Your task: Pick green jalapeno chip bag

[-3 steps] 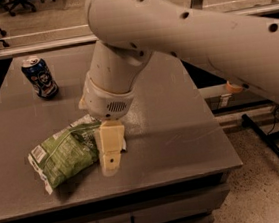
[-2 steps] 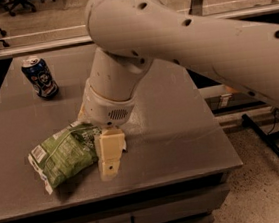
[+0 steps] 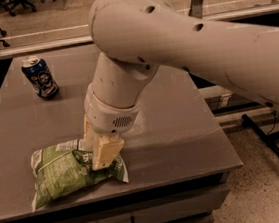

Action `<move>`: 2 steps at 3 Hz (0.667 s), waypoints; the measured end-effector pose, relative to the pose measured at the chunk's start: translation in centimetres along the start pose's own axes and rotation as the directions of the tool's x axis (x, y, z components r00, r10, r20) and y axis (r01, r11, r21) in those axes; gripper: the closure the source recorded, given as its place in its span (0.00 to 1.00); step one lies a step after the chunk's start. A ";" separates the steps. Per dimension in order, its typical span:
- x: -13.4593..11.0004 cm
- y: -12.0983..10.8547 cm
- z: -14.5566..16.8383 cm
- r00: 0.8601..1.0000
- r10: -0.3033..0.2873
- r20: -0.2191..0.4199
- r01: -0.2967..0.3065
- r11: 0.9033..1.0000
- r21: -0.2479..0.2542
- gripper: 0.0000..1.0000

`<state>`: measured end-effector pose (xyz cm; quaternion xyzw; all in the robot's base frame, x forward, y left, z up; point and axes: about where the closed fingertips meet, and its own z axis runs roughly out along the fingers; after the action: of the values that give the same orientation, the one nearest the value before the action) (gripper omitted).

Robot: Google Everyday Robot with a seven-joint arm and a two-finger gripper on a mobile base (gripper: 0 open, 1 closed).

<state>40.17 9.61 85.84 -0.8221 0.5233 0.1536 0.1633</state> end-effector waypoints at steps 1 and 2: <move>-0.1 0.7 -0.3 1.000 -0.007 -0.002 0.007 1.000 0.011 0.85; 0.4 0.3 -1.8 0.999 0.021 0.030 -0.022 0.999 0.034 1.00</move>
Offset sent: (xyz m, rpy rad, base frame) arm 0.0149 -0.0224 0.0292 0.0953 0.0078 -0.0794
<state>40.20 8.44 87.24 -0.8111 0.5322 0.1584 0.1835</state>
